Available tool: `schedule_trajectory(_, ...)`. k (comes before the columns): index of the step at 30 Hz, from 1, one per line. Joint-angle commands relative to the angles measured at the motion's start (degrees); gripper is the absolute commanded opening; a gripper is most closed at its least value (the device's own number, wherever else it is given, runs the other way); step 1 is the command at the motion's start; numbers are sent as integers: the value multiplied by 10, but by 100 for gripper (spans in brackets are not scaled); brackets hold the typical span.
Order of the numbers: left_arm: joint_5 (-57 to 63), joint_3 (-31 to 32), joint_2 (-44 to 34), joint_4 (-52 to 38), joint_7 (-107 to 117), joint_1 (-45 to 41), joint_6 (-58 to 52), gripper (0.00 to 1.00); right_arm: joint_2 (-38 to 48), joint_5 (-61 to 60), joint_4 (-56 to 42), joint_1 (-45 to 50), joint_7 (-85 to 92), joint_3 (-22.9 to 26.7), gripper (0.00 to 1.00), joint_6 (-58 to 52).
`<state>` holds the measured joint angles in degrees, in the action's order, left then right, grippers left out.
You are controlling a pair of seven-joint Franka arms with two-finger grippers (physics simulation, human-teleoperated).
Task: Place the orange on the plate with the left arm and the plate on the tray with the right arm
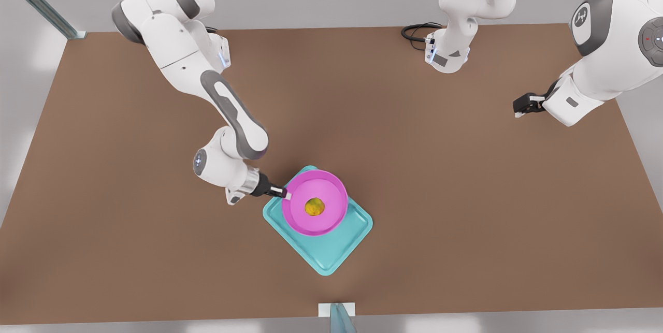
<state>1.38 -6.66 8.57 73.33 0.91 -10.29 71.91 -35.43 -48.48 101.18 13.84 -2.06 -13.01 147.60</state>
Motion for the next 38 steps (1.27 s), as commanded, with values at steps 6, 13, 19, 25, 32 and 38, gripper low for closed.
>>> schedule_trajectory(6,0,1,-2,0,-3,0,-22,100,-41,8,-41,-2,43,1,21,-28)
schedule_trajectory(13,1,1,0,-1,-3,0,-21,100,-48,9,-48,-14,78,8,100,-29)
schedule_trajectory(19,0,1,2,-1,-3,0,-22,100,-35,9,-79,-29,73,10,100,-53)
schedule_trajectory(25,0,1,2,-1,-2,0,-31,100,9,248,-274,-89,70,199,100,-774)
schedule_trajectory(32,0,2,1,-1,-4,0,-31,100,154,487,-420,-136,87,177,100,-895)
schedule_trajectory(38,-3,1,15,-1,-8,1,-52,100,249,516,-273,-150,88,146,100,-796)
